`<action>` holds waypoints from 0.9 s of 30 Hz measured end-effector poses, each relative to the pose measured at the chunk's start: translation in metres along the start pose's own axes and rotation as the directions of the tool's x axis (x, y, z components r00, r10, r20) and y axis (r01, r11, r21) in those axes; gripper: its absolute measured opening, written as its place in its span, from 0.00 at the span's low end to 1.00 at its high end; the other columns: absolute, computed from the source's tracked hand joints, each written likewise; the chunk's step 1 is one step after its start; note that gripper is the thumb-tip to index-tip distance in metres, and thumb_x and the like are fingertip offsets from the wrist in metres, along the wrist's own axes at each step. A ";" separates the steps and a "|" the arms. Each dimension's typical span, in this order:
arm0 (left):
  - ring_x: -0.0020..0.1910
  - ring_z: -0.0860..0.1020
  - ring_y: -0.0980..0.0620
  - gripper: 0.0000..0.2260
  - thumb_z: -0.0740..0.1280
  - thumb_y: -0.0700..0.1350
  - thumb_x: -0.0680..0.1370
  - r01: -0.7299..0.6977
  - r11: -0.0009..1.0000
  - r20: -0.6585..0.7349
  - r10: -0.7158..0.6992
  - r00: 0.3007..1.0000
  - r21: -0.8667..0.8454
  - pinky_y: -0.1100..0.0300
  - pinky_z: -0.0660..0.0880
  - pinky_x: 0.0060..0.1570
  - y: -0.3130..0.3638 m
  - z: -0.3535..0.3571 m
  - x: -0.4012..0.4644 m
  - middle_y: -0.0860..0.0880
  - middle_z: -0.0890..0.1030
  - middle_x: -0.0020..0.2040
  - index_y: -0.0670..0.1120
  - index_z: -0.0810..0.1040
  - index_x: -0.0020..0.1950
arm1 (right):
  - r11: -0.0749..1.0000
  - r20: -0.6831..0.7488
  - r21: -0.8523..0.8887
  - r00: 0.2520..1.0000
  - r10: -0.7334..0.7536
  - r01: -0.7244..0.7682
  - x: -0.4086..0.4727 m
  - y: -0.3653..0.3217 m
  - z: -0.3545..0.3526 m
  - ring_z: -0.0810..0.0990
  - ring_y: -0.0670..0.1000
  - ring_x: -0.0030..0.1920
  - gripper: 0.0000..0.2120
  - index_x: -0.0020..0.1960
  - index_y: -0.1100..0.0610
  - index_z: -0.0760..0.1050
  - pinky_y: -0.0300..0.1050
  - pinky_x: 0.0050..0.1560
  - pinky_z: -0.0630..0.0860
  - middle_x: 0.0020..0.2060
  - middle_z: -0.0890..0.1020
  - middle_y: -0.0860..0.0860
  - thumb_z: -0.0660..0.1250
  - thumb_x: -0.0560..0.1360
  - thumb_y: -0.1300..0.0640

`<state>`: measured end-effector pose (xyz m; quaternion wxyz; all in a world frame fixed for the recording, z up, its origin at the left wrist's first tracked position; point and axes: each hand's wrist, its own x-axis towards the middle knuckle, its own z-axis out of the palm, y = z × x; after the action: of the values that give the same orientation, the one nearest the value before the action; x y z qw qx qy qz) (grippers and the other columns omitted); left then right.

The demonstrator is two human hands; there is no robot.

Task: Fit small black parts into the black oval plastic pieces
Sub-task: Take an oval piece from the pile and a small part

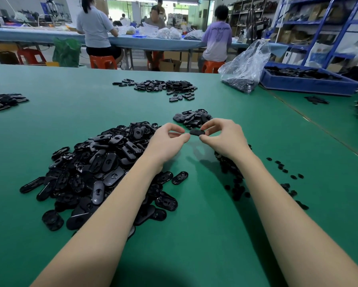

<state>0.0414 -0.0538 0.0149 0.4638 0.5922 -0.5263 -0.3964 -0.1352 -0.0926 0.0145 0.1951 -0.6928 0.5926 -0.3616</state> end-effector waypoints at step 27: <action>0.62 0.72 0.48 0.09 0.60 0.44 0.81 -0.289 0.702 0.384 0.024 0.923 0.651 0.56 0.69 0.65 -0.004 0.005 -0.007 0.49 0.72 0.59 0.52 0.77 0.57 | 0.959 -0.101 -0.006 0.954 0.281 -0.283 0.075 0.003 0.017 0.79 0.52 0.50 0.06 0.49 0.47 0.82 0.43 0.47 0.72 0.45 0.80 0.45 0.69 0.73 0.49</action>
<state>0.0365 -0.0478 0.0093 0.1387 0.5955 -0.7585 -0.2254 -0.1218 -0.1683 0.0210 0.2078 -0.5844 0.6980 -0.3579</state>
